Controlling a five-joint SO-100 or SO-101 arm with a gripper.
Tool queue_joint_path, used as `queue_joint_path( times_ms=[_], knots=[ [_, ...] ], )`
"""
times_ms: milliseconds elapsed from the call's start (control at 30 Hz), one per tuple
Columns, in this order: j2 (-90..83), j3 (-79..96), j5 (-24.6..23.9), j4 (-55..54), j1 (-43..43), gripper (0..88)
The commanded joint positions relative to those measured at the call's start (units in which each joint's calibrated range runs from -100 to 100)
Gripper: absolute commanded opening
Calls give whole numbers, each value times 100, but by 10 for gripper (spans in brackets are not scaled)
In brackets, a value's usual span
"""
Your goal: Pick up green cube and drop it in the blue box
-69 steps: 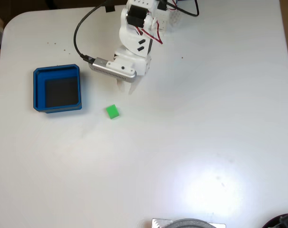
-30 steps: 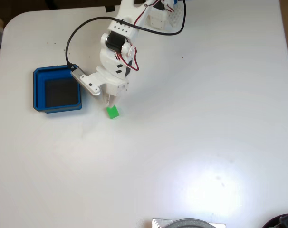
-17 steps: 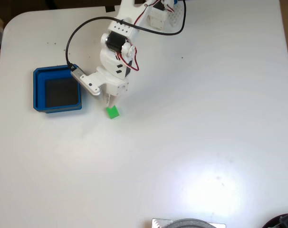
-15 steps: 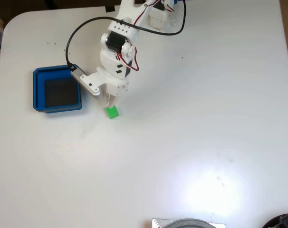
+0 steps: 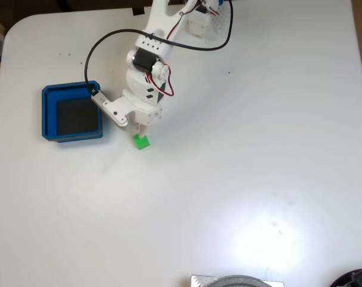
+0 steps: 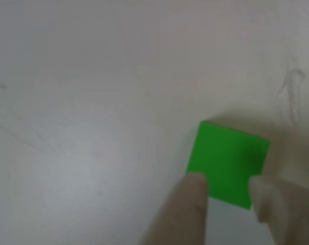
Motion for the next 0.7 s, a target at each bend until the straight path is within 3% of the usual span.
queue_joint_path(
  times_ms=[0, 667],
  knots=[
    [-74, -330, -20, -5, 38, 24],
    [35, -321, 0, 27, 31, 35]
  ],
)
